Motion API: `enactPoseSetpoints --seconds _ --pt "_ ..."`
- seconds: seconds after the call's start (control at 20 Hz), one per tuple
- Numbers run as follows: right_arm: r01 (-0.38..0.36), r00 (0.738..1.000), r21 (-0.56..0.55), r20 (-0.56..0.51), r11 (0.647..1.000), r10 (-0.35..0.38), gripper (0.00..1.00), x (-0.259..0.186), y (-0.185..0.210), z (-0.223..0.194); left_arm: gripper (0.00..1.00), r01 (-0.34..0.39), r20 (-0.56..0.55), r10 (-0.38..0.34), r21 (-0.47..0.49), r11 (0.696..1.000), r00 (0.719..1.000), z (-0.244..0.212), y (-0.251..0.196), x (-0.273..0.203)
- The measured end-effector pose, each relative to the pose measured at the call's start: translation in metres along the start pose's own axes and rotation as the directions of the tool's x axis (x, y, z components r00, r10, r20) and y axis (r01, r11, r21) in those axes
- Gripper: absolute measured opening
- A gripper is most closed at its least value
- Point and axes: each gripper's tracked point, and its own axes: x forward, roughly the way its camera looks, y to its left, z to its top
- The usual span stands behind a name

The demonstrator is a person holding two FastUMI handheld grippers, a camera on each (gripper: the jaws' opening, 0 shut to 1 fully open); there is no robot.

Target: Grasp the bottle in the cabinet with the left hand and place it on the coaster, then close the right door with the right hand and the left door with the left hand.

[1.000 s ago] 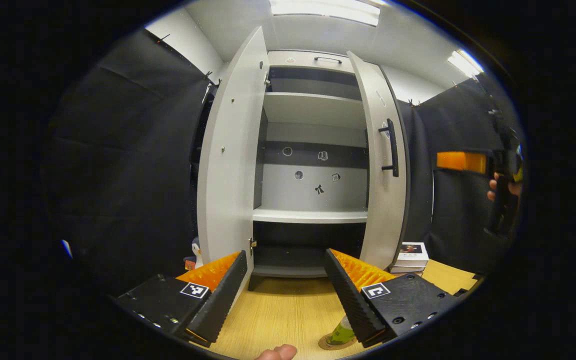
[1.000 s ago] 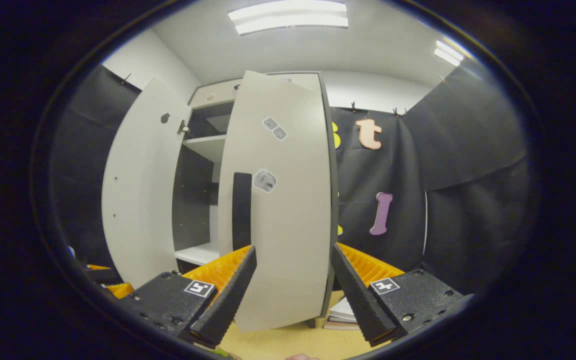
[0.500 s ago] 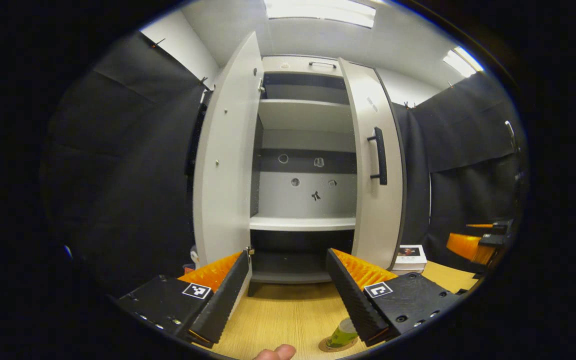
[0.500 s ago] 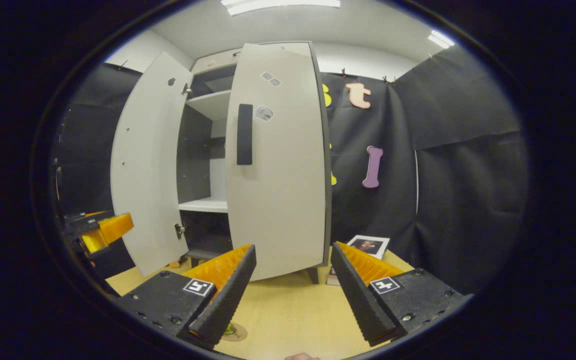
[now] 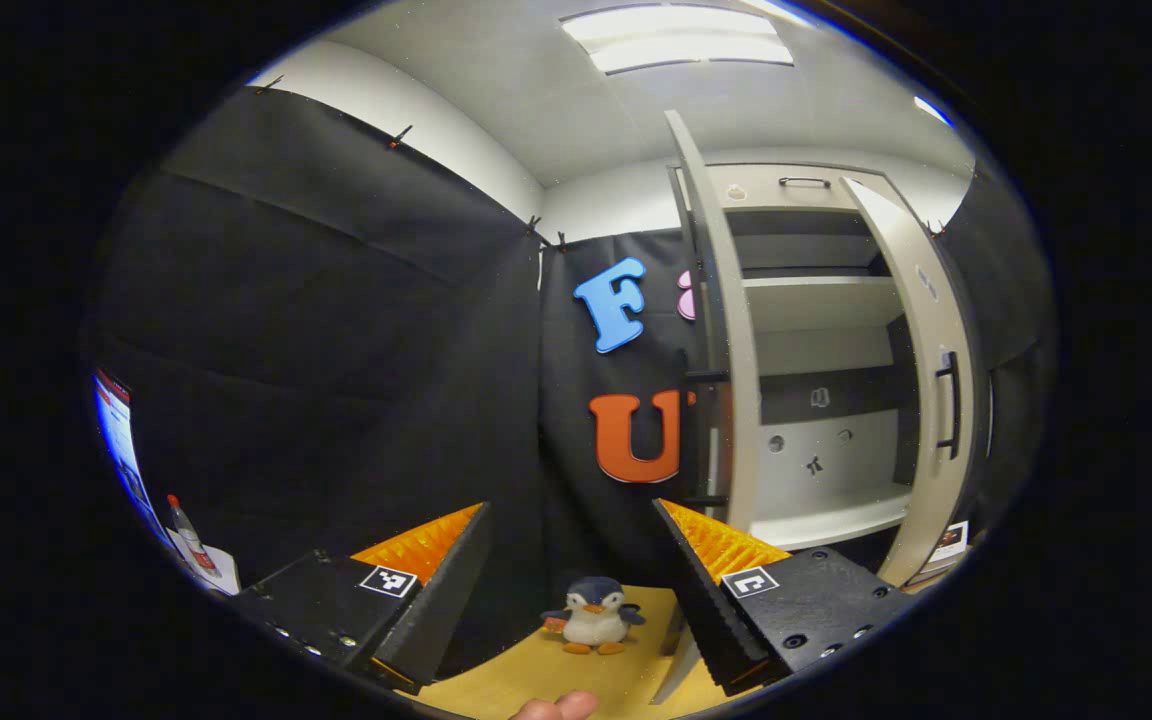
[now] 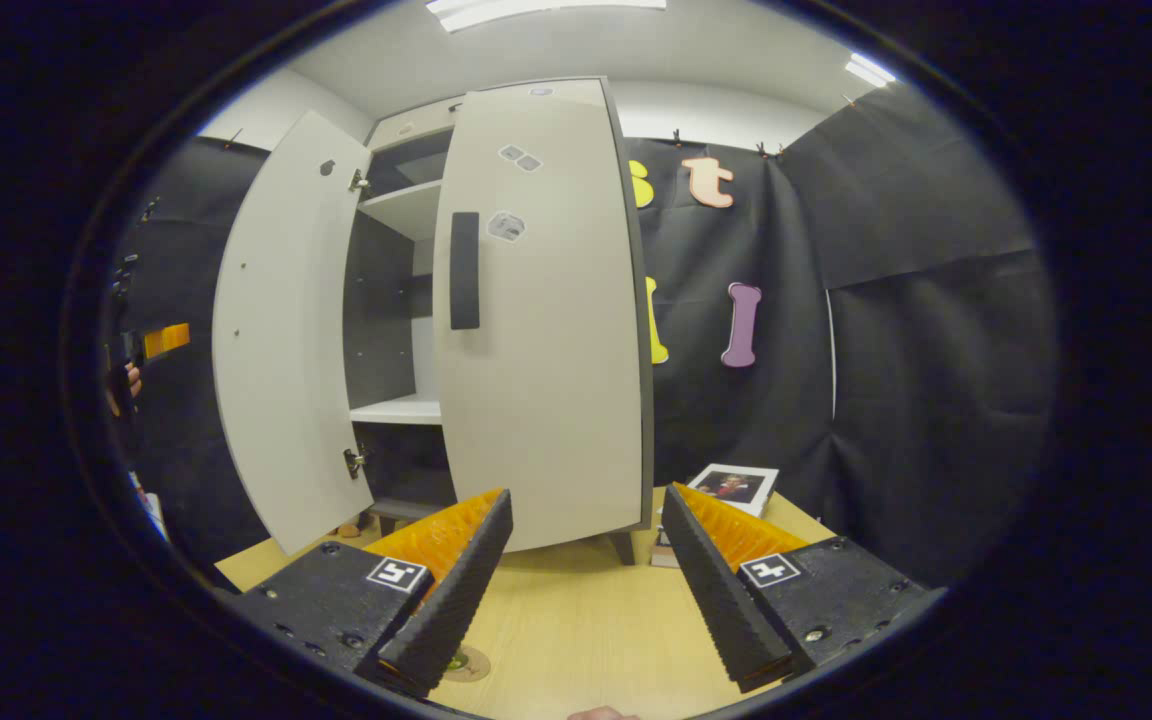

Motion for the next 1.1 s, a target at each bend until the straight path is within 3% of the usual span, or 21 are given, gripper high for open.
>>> enactPoseSetpoints --seconds 0.05,0.15,0.25,0.35,0.55,0.75,0.9,1.1 --pt "0.003 1.0 0.0 0.006 1.0 -0.003 0.94 0.0 -0.001 0.003 0.95 -0.003 -0.005 0.003 -0.01 1.0 1.0 -0.003 0.002 0.011" --pt "0.009 1.0 0.003 0.02 1.0 -0.009 0.99 -0.001 -0.005 0.008 0.95 0.014 -0.021 -0.015 -0.05 0.999 1.0 -0.009 0.001 0.03" --pt "0.021 0.999 0.006 0.032 1.0 -0.021 0.94 -0.001 -0.01 0.012 0.95 0.025 -0.045 -0.029 -0.08 0.996 0.999 -0.019 -0.005 0.039" --pt "0.031 0.999 0.005 0.027 0.999 -0.031 0.99 -0.001 -0.016 0.012 0.95 0.037 -0.074 -0.046 -0.121 0.992 0.996 -0.027 -0.015 0.043" --pt "0.05 0.999 0.004 0.022 0.999 -0.05 0.99 0.002 -0.023 0.013 0.94 0.017 -0.032 -0.023 -0.171 0.985 0.999 -0.016 -0.018 0.045" --pt "0.035 0.999 0.014 0.026 0.999 -0.035 0.94 0.005 -0.019 0.019 0.93 0.024 -0.008 -0.025 -0.128 0.992 1.0 -0.008 -0.03 0.037" --pt "0.029 0.999 -0.001 0.032 1.0 -0.029 0.94 0.005 -0.017 0.023 0.93 0.116 -0.002 -0.117 -0.128 0.985 0.993 -0.002 -0.064 0.032" --pt "0.046 0.998 -0.029 0.048 0.999 -0.044 0.99 0.002 -0.021 0.028 0.93 0.259 -0.004 -0.265 -0.193 0.946 0.964 -0.003 -0.121 0.024"
